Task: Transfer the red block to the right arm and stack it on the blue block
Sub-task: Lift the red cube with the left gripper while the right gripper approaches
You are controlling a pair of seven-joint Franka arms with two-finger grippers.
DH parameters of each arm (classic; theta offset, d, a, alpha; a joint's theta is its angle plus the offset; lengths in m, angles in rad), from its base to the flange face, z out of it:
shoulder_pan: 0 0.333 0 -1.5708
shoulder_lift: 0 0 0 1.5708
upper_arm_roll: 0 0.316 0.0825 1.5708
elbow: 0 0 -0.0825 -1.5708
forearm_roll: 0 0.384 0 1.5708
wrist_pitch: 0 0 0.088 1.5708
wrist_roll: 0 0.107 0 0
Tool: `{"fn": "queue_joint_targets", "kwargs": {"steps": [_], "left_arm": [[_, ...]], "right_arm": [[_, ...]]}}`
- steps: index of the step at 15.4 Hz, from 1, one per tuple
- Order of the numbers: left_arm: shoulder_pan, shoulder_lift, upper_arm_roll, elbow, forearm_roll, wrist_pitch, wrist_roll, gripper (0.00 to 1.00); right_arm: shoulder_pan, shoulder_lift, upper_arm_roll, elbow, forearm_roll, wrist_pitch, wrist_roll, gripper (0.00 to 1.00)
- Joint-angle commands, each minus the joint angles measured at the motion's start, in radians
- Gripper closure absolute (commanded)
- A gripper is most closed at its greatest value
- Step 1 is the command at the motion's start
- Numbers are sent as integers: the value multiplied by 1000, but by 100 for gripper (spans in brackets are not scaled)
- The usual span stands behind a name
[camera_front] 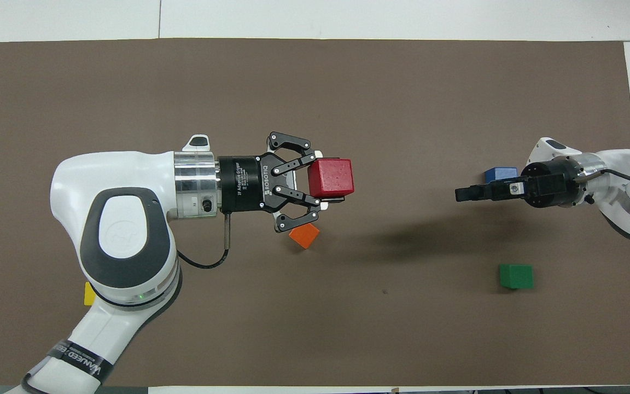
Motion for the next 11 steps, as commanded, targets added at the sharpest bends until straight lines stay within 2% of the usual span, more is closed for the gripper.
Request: {"fn": "queue_joint_targets", "kwargs": {"steps": [1, 7, 11], "left_arm": [[-110, 1, 13, 1, -98, 136, -11, 100], [-242, 20, 13, 7, -167, 333, -5, 100], [-268, 44, 10, 22, -161, 336, 14, 100]], "right_arm": [[24, 13, 4, -9, 33, -25, -6, 0], [90, 9, 2, -35, 83, 2, -37, 0], [117, 6, 2, -52, 90, 21, -58, 0]]}}
